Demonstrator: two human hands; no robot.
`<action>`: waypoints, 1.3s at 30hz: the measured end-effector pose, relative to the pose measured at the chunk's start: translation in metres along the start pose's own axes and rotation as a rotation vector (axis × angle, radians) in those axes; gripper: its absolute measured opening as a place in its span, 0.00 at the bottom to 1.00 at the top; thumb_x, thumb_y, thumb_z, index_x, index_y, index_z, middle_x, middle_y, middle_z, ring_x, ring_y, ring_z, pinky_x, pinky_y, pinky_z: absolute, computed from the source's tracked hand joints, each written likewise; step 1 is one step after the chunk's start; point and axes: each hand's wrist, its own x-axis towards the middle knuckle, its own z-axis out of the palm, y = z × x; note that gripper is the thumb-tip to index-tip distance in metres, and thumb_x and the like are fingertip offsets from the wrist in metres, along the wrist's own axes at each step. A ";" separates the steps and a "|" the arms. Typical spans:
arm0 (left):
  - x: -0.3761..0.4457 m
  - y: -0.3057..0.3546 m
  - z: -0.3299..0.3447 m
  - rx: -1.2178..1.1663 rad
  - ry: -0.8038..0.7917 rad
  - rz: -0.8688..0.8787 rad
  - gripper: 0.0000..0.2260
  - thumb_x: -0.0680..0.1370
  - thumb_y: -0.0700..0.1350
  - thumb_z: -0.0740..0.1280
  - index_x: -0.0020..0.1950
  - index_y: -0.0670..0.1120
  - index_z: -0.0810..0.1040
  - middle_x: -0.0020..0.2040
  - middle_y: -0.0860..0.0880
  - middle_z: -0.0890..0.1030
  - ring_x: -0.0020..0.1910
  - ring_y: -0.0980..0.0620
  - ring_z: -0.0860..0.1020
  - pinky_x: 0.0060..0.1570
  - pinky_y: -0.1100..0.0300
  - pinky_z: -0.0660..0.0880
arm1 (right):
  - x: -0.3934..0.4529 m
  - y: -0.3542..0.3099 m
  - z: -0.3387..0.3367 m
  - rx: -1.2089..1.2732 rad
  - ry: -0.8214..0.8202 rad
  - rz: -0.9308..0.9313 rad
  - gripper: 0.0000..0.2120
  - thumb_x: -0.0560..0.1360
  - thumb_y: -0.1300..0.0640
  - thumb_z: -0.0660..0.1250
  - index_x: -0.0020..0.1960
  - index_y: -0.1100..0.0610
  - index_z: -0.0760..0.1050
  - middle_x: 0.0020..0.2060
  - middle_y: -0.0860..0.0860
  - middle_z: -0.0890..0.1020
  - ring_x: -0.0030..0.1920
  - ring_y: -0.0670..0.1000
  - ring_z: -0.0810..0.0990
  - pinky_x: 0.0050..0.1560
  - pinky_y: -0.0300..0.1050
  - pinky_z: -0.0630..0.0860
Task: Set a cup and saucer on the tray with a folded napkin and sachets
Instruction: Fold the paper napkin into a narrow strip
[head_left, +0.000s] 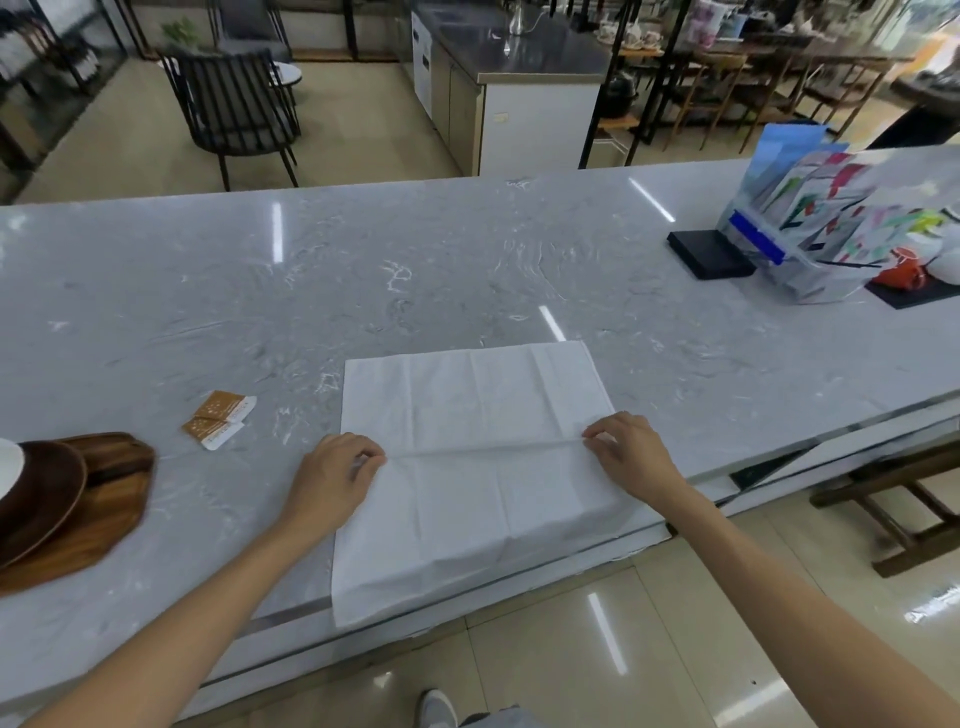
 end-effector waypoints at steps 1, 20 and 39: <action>0.003 -0.003 -0.004 -0.006 0.016 -0.001 0.04 0.79 0.42 0.69 0.45 0.48 0.82 0.43 0.52 0.83 0.48 0.47 0.78 0.50 0.51 0.74 | 0.004 -0.003 0.000 0.030 0.014 -0.003 0.04 0.79 0.56 0.70 0.52 0.53 0.83 0.51 0.54 0.83 0.54 0.61 0.77 0.55 0.55 0.77; -0.143 -0.017 0.006 0.222 0.287 -0.143 0.07 0.76 0.52 0.60 0.43 0.50 0.72 0.42 0.52 0.71 0.43 0.52 0.66 0.41 0.57 0.66 | -0.121 -0.040 0.056 0.648 0.338 0.400 0.24 0.76 0.59 0.73 0.64 0.47 0.64 0.59 0.45 0.65 0.59 0.46 0.75 0.55 0.42 0.77; -0.176 0.003 0.022 0.266 0.156 -0.085 0.26 0.67 0.31 0.77 0.62 0.48 0.82 0.65 0.38 0.71 0.58 0.41 0.72 0.52 0.57 0.77 | -0.127 -0.080 0.036 1.049 0.279 0.427 0.26 0.79 0.56 0.71 0.67 0.38 0.61 0.56 0.57 0.82 0.51 0.53 0.86 0.48 0.43 0.84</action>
